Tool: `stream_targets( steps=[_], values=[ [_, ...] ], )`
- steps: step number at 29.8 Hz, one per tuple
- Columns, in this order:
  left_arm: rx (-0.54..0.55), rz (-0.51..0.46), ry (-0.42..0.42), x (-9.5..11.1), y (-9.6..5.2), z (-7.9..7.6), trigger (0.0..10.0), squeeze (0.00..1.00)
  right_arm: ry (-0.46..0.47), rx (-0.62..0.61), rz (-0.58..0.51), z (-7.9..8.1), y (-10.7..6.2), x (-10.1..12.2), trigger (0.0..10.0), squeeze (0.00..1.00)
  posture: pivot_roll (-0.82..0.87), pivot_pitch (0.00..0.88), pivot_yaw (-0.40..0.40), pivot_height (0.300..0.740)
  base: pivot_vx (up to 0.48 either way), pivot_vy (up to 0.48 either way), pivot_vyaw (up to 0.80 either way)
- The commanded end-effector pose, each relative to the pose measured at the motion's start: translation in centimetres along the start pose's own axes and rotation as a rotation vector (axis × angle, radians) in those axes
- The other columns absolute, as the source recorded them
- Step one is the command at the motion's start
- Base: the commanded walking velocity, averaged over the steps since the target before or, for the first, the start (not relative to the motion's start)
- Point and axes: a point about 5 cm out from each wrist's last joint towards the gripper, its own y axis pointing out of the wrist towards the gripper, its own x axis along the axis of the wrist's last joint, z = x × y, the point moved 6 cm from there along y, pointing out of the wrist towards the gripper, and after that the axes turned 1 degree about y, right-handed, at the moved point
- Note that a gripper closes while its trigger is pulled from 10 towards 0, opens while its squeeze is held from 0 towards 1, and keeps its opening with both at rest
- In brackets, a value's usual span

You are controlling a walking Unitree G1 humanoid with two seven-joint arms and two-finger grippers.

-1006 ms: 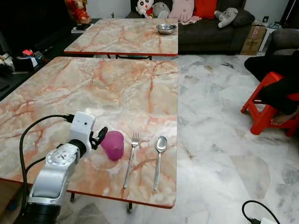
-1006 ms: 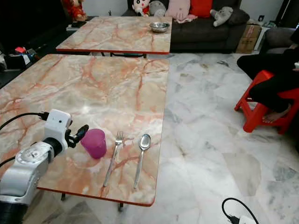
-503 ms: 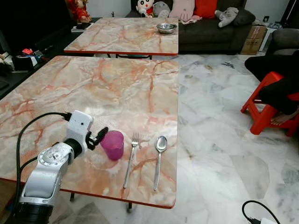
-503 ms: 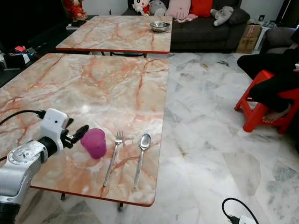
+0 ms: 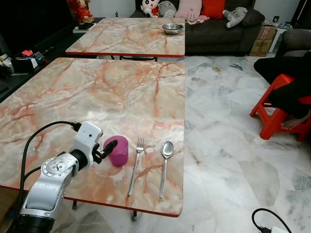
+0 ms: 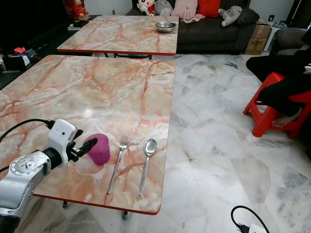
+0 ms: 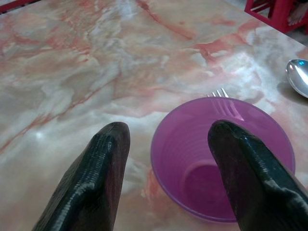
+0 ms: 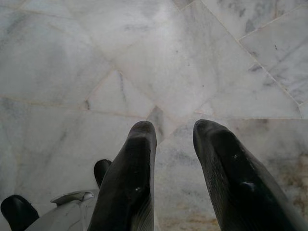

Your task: Setting the table

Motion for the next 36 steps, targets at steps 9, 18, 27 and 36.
stream_targets(
  steps=[9, 18, 27, 36],
  values=[
    [-0.015, 0.034, 0.059, 0.0, 0.2, -0.1, 10.0, 0.0, 0.007, -0.002, 0.01, -0.1, 0.0, -0.2, 10.0, 0.0, 0.03, 0.055, 0.02, 0.74, 0.0, 0.0, 0.0],
    [-0.002, 0.054, 0.067, 0.6, 0.7, -0.1, 10.0, 0.0, 0.008, -0.002, 0.01, -0.1, 0.0, -0.2, 10.0, 0.0, 0.03, 0.055, 0.022, 0.74, 0.0, 0.0, 0.0],
    [-0.013, 0.063, 0.067, 1.0, 0.9, -0.5, 9.3, 0.0, 0.013, -0.001, 0.01, 0.0, 0.0, -0.2, 10.0, 0.0, 0.03, 0.057, 0.024, 0.74, 0.0, 0.0, 0.0],
    [-0.028, 0.095, 0.125, 0.9, 1.2, -1.0, 8.5, 0.0, 0.016, -0.001, 0.01, 0.0, 0.0, -0.2, 10.0, 0.0, 0.03, 0.059, 0.027, 0.74, 0.0, 0.0, 0.0]
  ],
)
